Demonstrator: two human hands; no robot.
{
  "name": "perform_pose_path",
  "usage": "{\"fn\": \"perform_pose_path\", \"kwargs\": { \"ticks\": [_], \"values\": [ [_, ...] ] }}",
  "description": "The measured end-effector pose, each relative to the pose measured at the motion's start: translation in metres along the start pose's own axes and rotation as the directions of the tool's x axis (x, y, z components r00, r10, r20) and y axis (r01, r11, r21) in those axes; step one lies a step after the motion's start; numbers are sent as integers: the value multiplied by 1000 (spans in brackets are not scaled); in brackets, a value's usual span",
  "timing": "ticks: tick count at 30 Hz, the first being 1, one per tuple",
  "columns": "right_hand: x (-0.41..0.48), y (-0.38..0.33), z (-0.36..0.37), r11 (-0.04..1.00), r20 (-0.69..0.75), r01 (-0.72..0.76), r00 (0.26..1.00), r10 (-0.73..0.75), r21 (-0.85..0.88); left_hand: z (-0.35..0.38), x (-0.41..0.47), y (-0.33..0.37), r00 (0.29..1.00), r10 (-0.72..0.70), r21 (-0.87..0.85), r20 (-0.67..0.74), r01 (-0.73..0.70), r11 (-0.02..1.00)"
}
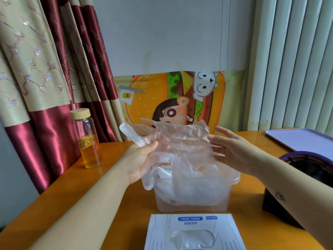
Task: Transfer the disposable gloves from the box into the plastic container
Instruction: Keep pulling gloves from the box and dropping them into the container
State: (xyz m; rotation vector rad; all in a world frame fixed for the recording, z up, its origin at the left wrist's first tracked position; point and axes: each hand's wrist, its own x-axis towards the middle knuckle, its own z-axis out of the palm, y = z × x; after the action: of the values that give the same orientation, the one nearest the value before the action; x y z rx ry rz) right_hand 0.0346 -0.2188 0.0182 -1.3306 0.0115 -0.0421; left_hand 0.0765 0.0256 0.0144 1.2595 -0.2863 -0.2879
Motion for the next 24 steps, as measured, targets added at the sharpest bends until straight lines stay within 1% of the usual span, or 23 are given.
{"fn": "perform_pose_path", "kwargs": {
  "ticks": [1,2,3,4,5,6,7,10,11,13,15,19,20,22,24],
  "values": [
    [-1,-3,1,997,4,28,1000,-28,-67,1,2,1,1000,-15,-11,19,15,1000],
    [-2,-4,3,982,5,77,997,-77,-171,1,3,1,999,-29,-22,35,30,999],
    [-3,-5,5,942,-3,146,988,-154,-304,1,4,2,998,-41,-28,50,43,999],
    [-4,-5,5,873,3,218,971,-241,-435,1,6,2,997,-54,-25,58,55,998],
    [-5,-5,6,809,29,282,949,-313,-515,1,7,2,996,-66,-16,62,67,998],
    [-5,-4,4,784,62,322,937,-343,-531,0,8,1,995,-77,-7,61,77,997],
    [-5,-3,3,797,91,335,937,-336,-502,-2,9,0,995,-86,-4,58,86,996],
    [-4,-3,0,893,139,290,956,-257,-344,-2,12,-2,992,-110,-19,67,112,994],
    [-2,-3,-1,913,154,277,958,-240,-300,-1,13,-3,990,-120,-24,71,122,992],
    [0,-2,0,919,166,279,956,-240,-278,2,16,-4,988,-134,-30,75,136,990],
    [3,-1,2,918,138,264,963,-232,-296,4,18,-6,988,-134,-44,82,138,989],
    [8,2,7,929,120,158,985,-124,-335,5,20,-6,985,-128,-56,113,135,989],
    [9,3,7,928,105,156,986,-128,-337,4,20,-7,985,-126,-70,113,135,988],
    [11,4,7,892,37,211,976,-214,-401,3,19,-7,988,-117,-78,99,125,989],
    [13,6,7,794,-1,250,953,-301,-554,0,18,-9,991,-113,-81,68,118,990]
  ]
}}
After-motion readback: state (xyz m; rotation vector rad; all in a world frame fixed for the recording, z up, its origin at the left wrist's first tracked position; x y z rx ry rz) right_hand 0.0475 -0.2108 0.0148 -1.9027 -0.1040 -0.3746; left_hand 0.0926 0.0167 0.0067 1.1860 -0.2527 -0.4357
